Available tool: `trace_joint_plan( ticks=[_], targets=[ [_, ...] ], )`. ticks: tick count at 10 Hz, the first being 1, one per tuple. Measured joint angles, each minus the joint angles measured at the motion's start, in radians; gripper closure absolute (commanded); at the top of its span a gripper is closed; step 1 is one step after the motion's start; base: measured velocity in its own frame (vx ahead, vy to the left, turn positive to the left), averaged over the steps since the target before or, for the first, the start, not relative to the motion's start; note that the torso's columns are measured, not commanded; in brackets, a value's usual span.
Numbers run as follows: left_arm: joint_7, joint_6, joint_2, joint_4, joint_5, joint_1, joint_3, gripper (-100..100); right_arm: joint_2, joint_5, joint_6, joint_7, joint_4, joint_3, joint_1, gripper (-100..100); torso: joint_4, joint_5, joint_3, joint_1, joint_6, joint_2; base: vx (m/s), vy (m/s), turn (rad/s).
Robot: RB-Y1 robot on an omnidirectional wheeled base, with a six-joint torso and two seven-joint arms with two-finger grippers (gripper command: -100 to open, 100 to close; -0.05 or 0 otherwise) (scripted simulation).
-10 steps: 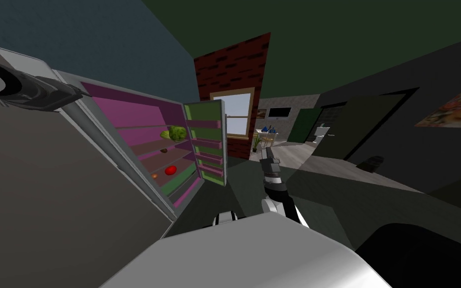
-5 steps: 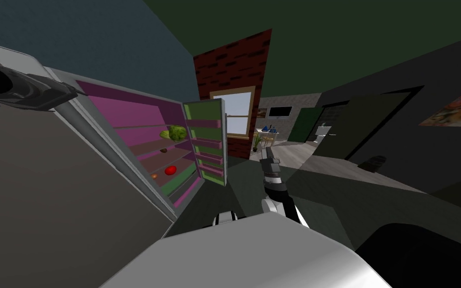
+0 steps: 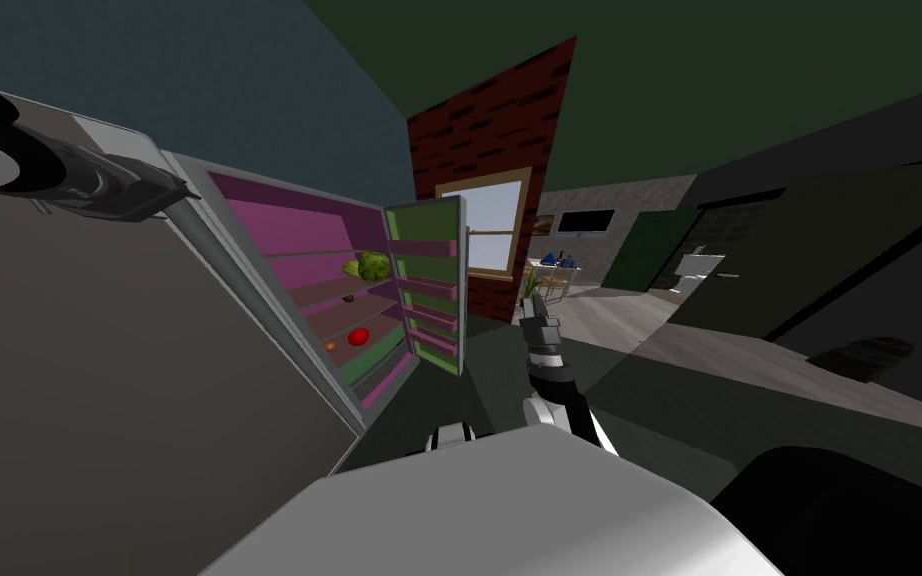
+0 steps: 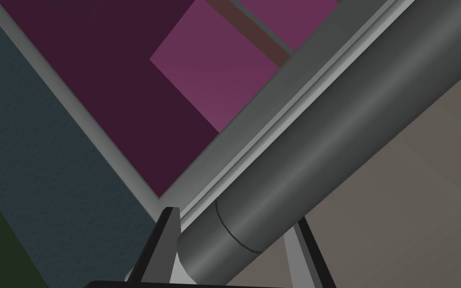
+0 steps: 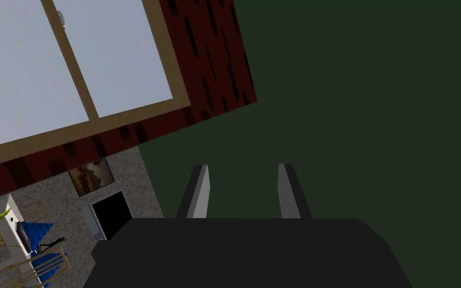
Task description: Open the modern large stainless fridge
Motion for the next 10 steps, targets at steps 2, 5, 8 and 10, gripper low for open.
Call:
trace_joint_plan(
  ticks=[2, 5, 8, 10],
  targets=[
    [0.002, 0.006, 0.0, -0.03, 0.019, 0.023, 0.038, 100, 0.0, 0.0, 0.0, 0.0, 0.0, 0.0, 0.0, 0, 0.004, -0.002, -0.001, 0.0, -0.007, -0.002, 0.068, 0.004, 0.247],
    [0.036, 0.01, -0.005, -0.105, 0.033, 0.036, 0.068, 100, 0.0, 0.0, 0.0, 0.0, 0.0, 0.0, 0.0, 0, 0.002, 0.0, 0.0, 0.002, -0.003, 0.001, 0.114, 0.004, 0.254],
    [0.054, -0.001, 0.021, -0.159, 0.088, -0.017, 0.028, 100, 0.0, 0.0, 0.0, 0.0, 0.0, 0.0, 0.0, 0, 0.006, -0.002, 0.002, 0.003, -0.007, 0.003, 0.088, 0.007, 0.22],
    [0.066, 0.015, -0.002, -0.202, 0.074, 0.001, 0.059, 100, 0.0, 0.0, 0.0, 0.0, 0.0, 0.0, 0.0, 0, -0.001, 0.001, 0.001, 0.002, -0.002, 0.0, 0.035, 0.0, -0.006]
  ],
)
